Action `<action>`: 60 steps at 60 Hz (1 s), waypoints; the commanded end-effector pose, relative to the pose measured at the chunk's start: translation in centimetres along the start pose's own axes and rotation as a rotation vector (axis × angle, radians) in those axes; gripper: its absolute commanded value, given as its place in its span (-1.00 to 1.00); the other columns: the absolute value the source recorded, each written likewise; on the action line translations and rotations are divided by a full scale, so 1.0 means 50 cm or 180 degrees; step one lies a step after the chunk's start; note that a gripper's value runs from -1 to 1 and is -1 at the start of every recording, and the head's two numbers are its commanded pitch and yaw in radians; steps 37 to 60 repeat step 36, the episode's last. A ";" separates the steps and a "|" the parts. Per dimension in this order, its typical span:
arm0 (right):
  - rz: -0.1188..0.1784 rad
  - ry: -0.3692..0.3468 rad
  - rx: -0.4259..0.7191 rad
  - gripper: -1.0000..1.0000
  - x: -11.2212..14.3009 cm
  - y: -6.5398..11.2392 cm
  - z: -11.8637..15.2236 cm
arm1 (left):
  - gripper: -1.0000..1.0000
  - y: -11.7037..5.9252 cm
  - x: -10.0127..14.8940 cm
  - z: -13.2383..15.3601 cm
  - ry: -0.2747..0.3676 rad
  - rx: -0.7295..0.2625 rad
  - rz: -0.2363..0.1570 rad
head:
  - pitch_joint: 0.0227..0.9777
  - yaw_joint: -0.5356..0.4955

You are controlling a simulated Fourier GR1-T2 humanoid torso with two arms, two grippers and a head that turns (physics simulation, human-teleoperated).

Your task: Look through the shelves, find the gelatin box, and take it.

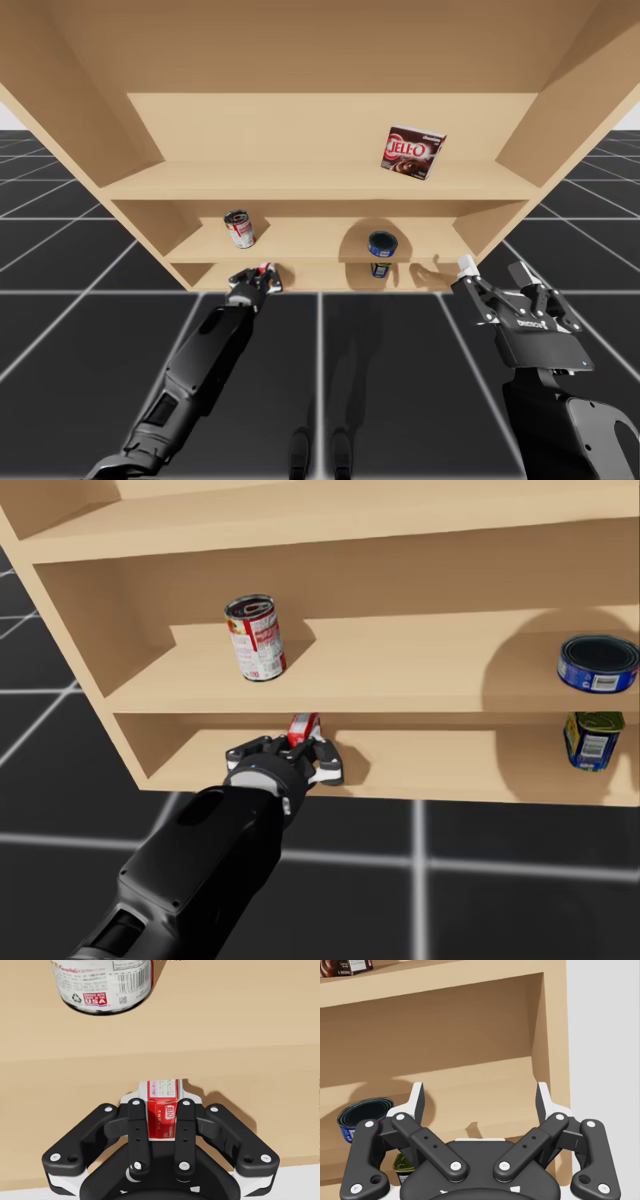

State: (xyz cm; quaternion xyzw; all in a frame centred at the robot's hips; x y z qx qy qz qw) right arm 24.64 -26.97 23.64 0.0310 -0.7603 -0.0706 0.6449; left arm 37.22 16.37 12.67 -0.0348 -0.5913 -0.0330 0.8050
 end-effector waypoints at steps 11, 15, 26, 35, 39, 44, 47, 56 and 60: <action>0.0004 0.0000 -0.0001 -1.00 0.000 0.000 0.000 | 0.95 0.012 0.018 0.084 -0.0064 -0.0208 -0.0378 | 0.41 0.43; -0.0002 0.0005 0.0002 -1.00 0.000 0.000 -0.001 | 0.96 0.019 0.017 0.107 -0.0013 -0.0218 -0.0418 | 0.41 0.43; -0.0004 0.0009 -0.0001 -1.00 0.000 0.000 0.000 | 0.97 0.032 0.008 0.162 0.0146 -0.0237 -0.0694 | 0.41 0.43; 0.0011 -0.0010 0.0025 -1.00 -0.001 -0.001 -0.001 | 0.97 0.042 0.006 0.216 0.0289 -0.0314 -0.0907 | 0.41 0.43; 0.0019 -0.0016 0.0030 -1.00 -0.001 -0.001 -0.001 | 0.97 0.042 0.007 0.220 0.0297 -0.0322 -0.0918 | 0.41 0.43; 0.0019 -0.0016 0.0030 -1.00 -0.001 -0.001 -0.001 | 0.97 0.042 0.007 0.220 0.0297 -0.0322 -0.0918 | 0.41 0.43; 0.0019 -0.0016 0.0030 -1.00 -0.001 -0.001 -0.001 | 0.97 0.042 0.007 0.220 0.0297 -0.0322 -0.0918 | 0.41 0.43; 0.0019 -0.0016 0.0030 -1.00 -0.001 -0.001 -0.001 | 0.97 0.042 0.007 0.220 0.0297 -0.0322 -0.0918 | 0.41 0.43; 0.0019 -0.0016 0.0030 -1.00 -0.001 -0.001 -0.001 | 0.97 0.042 0.007 0.220 0.0297 -0.0322 -0.0918 | 0.41 0.43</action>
